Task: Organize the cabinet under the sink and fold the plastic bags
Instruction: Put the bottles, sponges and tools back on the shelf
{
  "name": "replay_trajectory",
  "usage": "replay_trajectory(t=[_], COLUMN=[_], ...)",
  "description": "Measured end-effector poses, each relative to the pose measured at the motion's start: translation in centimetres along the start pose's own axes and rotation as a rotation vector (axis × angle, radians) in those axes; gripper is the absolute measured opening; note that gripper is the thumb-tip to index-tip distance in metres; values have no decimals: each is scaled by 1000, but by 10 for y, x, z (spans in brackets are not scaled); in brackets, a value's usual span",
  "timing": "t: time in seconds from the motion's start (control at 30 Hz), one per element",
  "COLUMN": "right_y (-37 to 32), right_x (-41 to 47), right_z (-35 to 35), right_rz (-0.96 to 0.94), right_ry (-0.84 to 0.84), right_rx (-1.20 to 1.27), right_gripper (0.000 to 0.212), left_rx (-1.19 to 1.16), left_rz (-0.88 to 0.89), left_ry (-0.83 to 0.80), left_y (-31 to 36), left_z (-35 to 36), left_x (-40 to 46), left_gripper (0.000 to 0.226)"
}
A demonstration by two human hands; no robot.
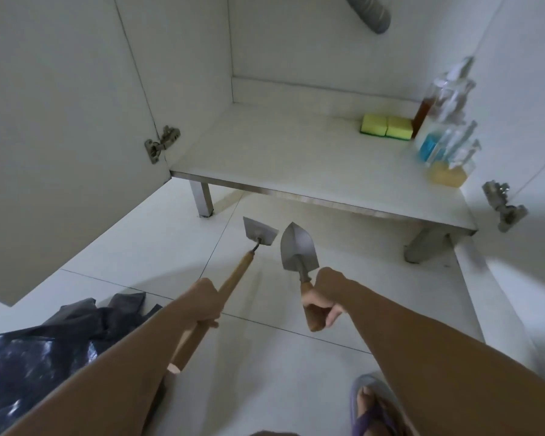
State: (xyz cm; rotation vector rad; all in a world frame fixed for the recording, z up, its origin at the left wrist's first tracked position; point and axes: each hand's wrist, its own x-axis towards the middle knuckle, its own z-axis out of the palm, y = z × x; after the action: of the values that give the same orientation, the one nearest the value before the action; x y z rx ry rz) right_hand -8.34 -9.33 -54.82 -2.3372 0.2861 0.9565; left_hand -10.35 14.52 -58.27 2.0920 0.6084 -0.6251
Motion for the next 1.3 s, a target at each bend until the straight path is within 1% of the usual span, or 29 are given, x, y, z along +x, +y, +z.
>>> replay_trajectory(t=[0.07, 0.13, 0.23, 0.3, 0.37, 0.43, 0.5, 0.57, 0.7, 0.93, 1.1, 1.2, 1.3], right_y=[-15, -32, -56, -69, -81, -87, -90, -91, -90, -85, -83, -89, -92], right_x=[-19, -37, -65, -83, -92, -93, -88, -76, -40, 60, 142, 187, 223], right_z=[-7, -18, -38, -54, -73, -93, -111, -131, -173, -249, -289, -309, -324], right_rz=[-20, -40, -51, -56, -82, -111, -127, -149, -149, -158, -138, -112, -107], right_ry=[0, 16, 59, 64, 110, 161, 186, 226, 266, 285, 317, 349, 357], right_rx=[-4, 1, 2, -12, 9, 53, 95, 145, 171, 174, 194, 202, 238], right_gripper=[17, 13, 18, 16, 15, 23, 30, 31, 25, 37, 26, 28, 29], left_rx=[-40, -57, -112, -143, -179, -219, -244, -258, -241, -188, -155, -192, -181], left_rz=[25, 54, 88, 133, 184, 222, 249, 263, 275, 292, 288, 292, 275], left_ry=[15, 25, 36, 35, 33, 32, 19, 20, 38, 126, 151, 104, 89], left_y=[8, 20, 44, 63, 85, 110, 137, 164, 214, 291, 342, 367, 385], left_z=[-21, -41, -66, -76, -82, -82, -76, -67, -45, -4, 13, 17, 21], left_x=[-21, -37, -57, -70, -78, -82, -77, -65, -26, 80, 151, 189, 215], left_gripper=[12, 13, 15, 18, 19, 18, 11, 8, 19, 18, 14, 30, 32])
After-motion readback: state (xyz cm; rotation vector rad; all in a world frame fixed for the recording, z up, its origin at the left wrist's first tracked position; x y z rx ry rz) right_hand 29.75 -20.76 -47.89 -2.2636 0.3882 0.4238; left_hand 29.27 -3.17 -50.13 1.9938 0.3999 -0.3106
